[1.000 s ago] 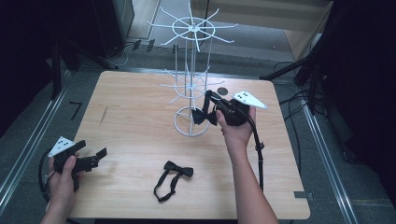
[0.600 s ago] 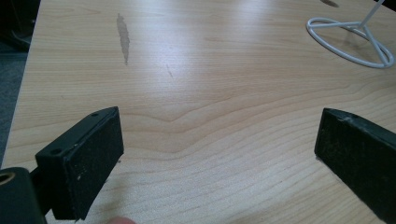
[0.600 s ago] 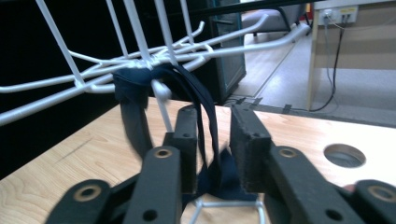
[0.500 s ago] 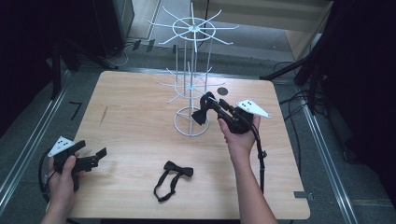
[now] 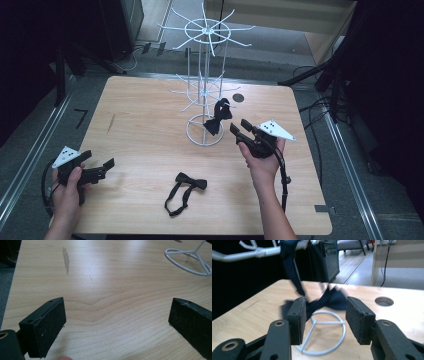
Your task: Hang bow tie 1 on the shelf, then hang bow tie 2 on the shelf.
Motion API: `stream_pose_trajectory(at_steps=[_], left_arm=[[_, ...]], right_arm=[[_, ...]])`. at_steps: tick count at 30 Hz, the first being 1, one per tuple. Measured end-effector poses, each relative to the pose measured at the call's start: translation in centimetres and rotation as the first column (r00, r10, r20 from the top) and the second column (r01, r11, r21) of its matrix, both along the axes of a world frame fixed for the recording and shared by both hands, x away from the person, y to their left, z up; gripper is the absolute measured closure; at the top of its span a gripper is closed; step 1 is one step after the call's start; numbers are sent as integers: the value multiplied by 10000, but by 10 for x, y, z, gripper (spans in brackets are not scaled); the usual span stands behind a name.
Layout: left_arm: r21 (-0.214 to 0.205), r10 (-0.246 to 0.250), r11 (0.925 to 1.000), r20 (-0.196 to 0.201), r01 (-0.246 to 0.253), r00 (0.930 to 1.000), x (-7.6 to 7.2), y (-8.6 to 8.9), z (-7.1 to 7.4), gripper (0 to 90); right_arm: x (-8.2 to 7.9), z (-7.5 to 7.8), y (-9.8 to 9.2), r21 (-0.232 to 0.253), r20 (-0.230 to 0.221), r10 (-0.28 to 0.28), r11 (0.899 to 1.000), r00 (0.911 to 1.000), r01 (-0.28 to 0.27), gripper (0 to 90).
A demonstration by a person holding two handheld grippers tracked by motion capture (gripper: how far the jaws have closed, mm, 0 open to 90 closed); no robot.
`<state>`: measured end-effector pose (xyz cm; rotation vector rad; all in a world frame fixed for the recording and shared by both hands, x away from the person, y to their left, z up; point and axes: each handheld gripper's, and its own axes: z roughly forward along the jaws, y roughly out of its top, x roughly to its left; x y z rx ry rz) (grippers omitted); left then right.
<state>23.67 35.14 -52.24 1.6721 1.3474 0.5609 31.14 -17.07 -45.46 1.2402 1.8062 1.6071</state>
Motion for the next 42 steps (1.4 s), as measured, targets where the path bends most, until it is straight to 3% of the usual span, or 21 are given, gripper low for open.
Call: stream_pose_trajectory(at_steps=[17, 28, 42], left_arm=[[-23, -30, 10000, -83, 30, 10000, 1, 0, 0, 16], [38, -33, 10000, -41, 33, 10000, 0, -1, 0, 16], [61, -49, 10000, -92, 49, 9999, 1, -1, 0, 16]], right_arm=[[-31, -35, 5, -491, -810, 465, 9975, 9956, -506, 512], [-40, -41, 19, -636, -908, 947, 9929, 9914, -1007, 520], [-51, -50, 45, -959, -1286, 1732, 9778, 9765, -1861, 521]])
